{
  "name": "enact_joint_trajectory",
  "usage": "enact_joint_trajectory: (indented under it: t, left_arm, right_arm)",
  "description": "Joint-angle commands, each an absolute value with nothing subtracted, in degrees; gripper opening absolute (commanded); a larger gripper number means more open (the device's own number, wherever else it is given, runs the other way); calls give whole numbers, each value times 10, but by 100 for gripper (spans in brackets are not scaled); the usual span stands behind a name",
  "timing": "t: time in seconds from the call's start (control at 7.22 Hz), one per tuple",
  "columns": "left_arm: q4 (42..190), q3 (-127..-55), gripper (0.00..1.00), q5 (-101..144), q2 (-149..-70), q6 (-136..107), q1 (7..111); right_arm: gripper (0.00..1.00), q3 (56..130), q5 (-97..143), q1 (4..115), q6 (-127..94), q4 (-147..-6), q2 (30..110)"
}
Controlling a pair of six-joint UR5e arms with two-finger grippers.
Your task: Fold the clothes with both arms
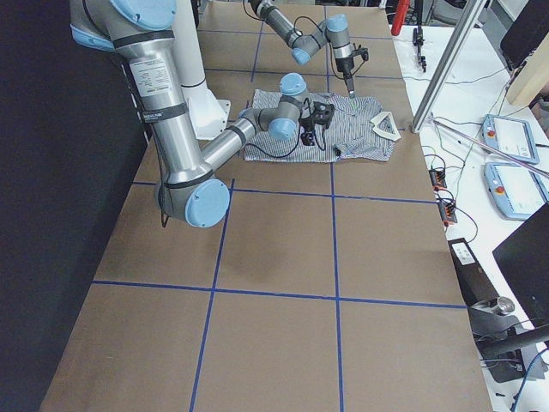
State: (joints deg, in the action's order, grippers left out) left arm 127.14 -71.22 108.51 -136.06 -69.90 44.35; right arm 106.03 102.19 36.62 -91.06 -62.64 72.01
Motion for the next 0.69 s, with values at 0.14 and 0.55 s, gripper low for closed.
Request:
enact_joint_trajectory:
  t: [0.14, 0.55]
  left_arm:
    - [1269, -901, 90, 1108, -1219, -706, 432]
    - [1271, -916, 91, 1108, -1201, -728, 430]
  right_arm:
    - [99, 1188, 855, 167, -1030, -829, 762]
    - [75, 1200, 748, 38, -1203, -861, 802]
